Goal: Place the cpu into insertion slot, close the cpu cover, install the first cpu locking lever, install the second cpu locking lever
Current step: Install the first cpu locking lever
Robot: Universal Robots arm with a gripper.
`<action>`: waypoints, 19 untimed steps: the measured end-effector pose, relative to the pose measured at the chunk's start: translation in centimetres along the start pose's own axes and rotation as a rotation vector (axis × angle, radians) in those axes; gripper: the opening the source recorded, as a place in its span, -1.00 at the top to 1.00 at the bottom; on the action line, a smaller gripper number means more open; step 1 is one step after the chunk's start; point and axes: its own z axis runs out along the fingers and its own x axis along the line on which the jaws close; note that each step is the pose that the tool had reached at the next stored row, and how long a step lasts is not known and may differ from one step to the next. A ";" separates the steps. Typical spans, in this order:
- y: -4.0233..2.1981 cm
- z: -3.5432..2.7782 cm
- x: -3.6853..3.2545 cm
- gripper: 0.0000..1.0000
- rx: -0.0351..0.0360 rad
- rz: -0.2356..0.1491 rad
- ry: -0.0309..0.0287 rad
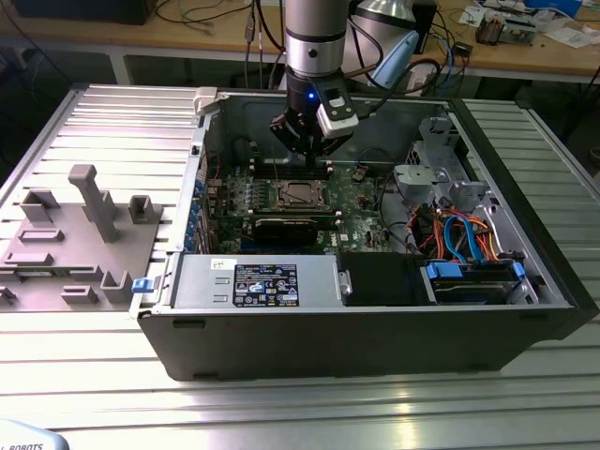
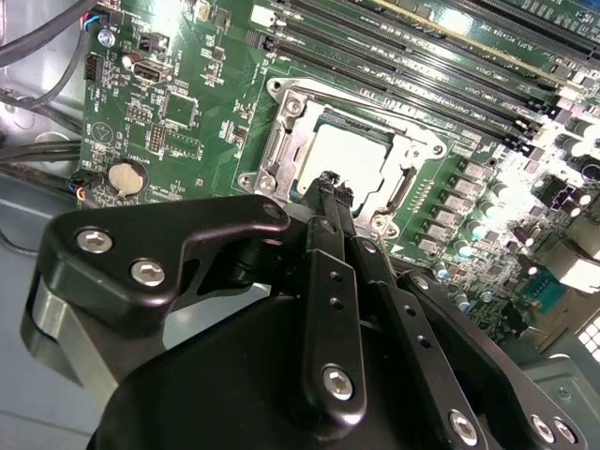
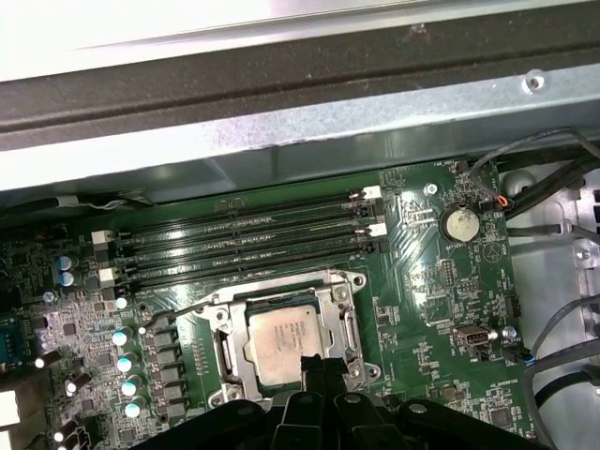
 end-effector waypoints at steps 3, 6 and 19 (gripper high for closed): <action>0.00 0.00 0.00 0.79 -0.0003 -0.006 -0.0001; 0.00 0.00 0.00 0.79 -0.0006 -0.010 -0.0001; 0.00 0.03 0.00 0.79 0.0015 -0.028 0.0219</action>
